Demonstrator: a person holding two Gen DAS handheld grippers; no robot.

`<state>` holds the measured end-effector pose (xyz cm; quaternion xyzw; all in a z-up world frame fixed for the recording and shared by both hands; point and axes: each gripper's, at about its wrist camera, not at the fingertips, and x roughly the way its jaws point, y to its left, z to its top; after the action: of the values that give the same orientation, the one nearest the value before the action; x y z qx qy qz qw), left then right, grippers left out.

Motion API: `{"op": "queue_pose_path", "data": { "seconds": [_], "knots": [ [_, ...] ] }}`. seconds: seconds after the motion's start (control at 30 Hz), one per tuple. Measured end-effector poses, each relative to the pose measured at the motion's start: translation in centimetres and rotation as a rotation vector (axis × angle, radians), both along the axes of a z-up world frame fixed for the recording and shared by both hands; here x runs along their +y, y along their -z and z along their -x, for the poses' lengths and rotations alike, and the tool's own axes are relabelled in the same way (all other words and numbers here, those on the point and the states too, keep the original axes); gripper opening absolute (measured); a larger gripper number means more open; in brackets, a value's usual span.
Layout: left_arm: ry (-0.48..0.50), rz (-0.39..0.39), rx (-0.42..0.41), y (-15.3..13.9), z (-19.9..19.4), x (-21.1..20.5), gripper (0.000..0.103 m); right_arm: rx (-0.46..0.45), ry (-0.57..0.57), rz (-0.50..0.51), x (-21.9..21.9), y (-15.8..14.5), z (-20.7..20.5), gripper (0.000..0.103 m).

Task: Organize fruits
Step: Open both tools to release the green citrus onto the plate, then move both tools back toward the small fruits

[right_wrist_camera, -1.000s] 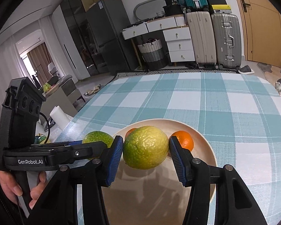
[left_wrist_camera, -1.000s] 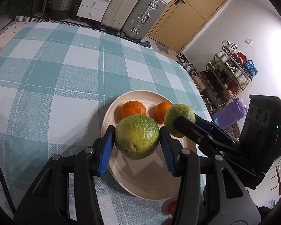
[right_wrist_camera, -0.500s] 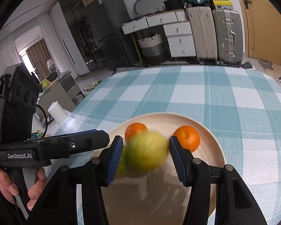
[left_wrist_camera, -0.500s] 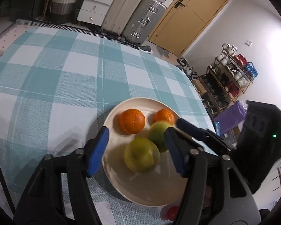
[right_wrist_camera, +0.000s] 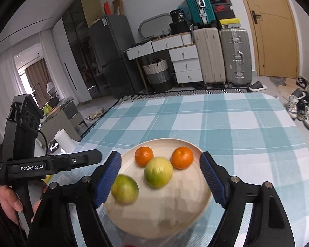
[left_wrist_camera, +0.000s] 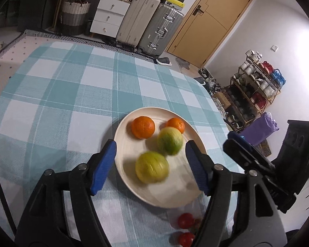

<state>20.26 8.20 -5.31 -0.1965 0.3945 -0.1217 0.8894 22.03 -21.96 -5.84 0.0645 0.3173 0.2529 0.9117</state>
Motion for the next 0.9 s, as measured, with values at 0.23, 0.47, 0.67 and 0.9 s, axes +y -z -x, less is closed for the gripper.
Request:
{"op": "queue_pose_path", "data": {
  "seconds": [0.23, 0.47, 0.67, 0.9],
  "knots": [
    [-0.015, -0.070, -0.074, -2.7, 4.1, -1.2, 0.082, -0.044, 0.010, 0.008, -1.5, -1.4, 3.4, 0.085],
    [-0.020, -0.132, -0.100, -4.3, 6.8, -2.6, 0.085, -0.094, 0.010, 0.009, -2.4, -2.7, 6.7, 0.093],
    [0.003, -0.163, -0.107, -4.7, 8.9, -3.9, 0.088, -0.098, 0.015, 0.003, -3.1, -3.1, 8.8, 0.094],
    [-0.010, -0.158, -0.114, -4.6, 10.9, -4.2, 0.100, -0.103, 0.006, -0.005, -3.4, -3.4, 11.1, 0.100]
  ]
}}
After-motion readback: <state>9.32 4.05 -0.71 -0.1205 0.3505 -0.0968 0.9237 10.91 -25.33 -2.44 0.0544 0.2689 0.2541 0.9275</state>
